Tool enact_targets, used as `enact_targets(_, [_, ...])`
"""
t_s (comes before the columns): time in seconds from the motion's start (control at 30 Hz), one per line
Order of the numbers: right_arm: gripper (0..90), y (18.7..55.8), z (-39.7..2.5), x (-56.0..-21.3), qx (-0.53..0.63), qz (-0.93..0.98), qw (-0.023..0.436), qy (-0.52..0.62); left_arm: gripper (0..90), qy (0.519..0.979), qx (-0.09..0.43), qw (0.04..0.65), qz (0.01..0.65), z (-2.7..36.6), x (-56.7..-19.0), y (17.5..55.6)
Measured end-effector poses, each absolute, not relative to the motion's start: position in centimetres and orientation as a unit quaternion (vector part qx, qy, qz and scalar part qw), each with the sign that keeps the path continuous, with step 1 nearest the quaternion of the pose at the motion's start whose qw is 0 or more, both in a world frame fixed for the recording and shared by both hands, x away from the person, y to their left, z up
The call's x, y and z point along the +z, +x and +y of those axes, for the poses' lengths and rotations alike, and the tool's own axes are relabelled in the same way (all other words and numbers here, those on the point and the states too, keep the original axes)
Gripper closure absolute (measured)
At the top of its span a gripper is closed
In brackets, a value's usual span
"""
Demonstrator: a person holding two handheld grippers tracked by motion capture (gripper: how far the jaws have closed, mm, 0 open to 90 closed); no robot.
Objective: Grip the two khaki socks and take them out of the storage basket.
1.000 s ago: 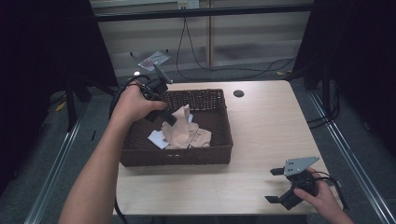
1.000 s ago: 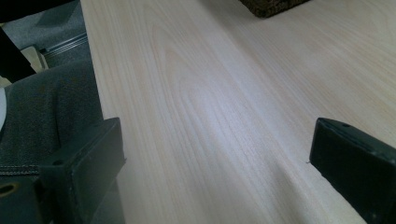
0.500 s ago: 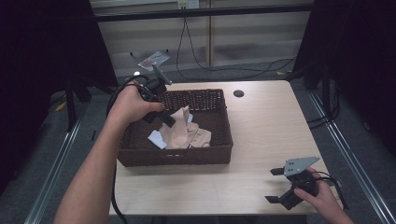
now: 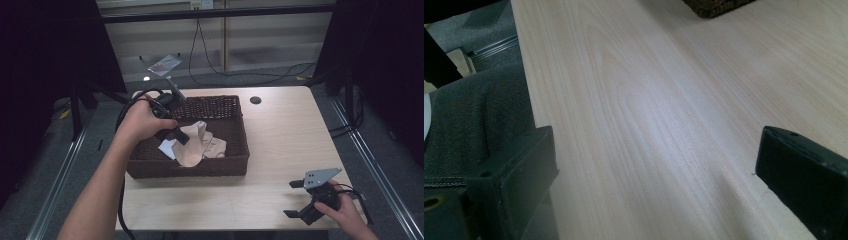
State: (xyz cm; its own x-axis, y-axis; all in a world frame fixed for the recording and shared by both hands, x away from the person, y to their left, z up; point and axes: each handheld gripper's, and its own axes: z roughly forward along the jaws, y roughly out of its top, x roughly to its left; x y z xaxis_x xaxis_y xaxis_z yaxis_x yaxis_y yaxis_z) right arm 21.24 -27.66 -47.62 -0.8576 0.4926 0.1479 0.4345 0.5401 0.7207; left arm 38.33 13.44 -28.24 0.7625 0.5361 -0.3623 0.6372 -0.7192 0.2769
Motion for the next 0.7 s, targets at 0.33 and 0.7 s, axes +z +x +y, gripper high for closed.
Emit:
enact_targets(0.33, [2.8, 21.2, -27.6, -47.7, 0.398, 0.877, 0.033, 0.266, 87.2, 0.927, -0.132, 0.187, 0.297, 12.9, -28.8, 37.2])
enact_targets(0.7, [2.8, 21.2, -27.6, -47.7, 0.398, 0.878, 0.032, 0.265, 87.1, 0.933, -0.140, 0.184, 0.277, 12.5, -29.5, 36.4])
